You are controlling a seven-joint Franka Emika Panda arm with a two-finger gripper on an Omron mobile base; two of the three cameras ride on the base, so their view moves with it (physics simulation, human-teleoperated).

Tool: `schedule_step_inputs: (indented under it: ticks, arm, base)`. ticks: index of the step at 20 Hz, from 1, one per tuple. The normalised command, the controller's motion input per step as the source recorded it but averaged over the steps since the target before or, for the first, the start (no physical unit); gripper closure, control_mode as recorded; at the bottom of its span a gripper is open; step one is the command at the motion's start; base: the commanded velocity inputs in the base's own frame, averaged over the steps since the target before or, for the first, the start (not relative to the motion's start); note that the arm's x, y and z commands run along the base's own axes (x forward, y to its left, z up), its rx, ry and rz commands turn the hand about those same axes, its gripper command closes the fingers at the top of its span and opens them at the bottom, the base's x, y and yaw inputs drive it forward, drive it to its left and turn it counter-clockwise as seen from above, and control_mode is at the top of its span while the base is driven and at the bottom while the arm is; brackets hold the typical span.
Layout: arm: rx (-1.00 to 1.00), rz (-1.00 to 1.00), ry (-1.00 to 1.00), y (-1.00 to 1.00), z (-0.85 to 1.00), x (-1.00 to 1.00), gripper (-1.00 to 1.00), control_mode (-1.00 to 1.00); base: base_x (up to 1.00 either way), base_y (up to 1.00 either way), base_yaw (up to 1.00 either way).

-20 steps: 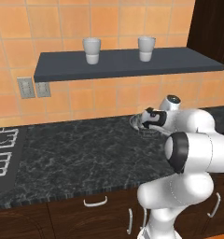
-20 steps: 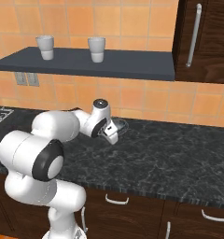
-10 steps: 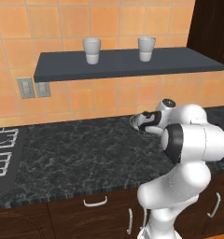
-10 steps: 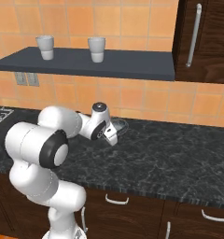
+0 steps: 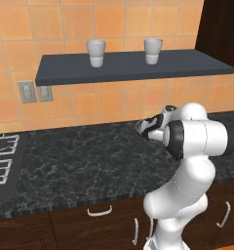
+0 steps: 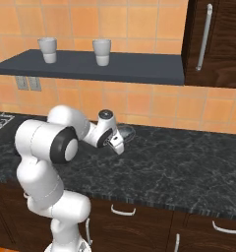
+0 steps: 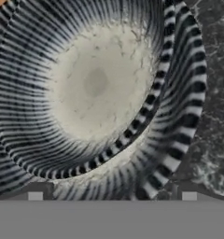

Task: Pick up the bowls on the counter and stack them on top of one another in the open cabinet. Place the smaller bowl on top of the larger bowl.

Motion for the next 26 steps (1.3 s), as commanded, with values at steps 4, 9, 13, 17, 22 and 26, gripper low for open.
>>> schedule_step_inputs:
  ticks: [4,9,13,17,22,26]
  arm:
    - [-0.02,0.0,0.0,0.21,-0.44,0.06,1.0,-1.0]
    - [0.0,0.0,0.0,0.01,0.0,0.0,1.0,-1.0]
    - [0.0,-0.03,-0.01,-0.11,0.28,-0.11,1.0,-1.0]
    - [0.0,-0.21,-0.13,-0.66,0.56,-0.81,1.0,-1.0]
    - [0.0,-0.22,-0.18,-0.59,0.9,-0.86,1.0,-1.0]
    - [0.0,-0.16,-0.23,-0.26,1.0,-0.7,1.0,-1.0]
  base:
    - [0.0,0.0,0.0]
    - [0.0,0.0,0.0]
    - [0.0,0.0,0.0]
    - [0.0,0.0,0.0]
    - [0.0,0.0,0.0]
    - [0.0,0.0,0.0]
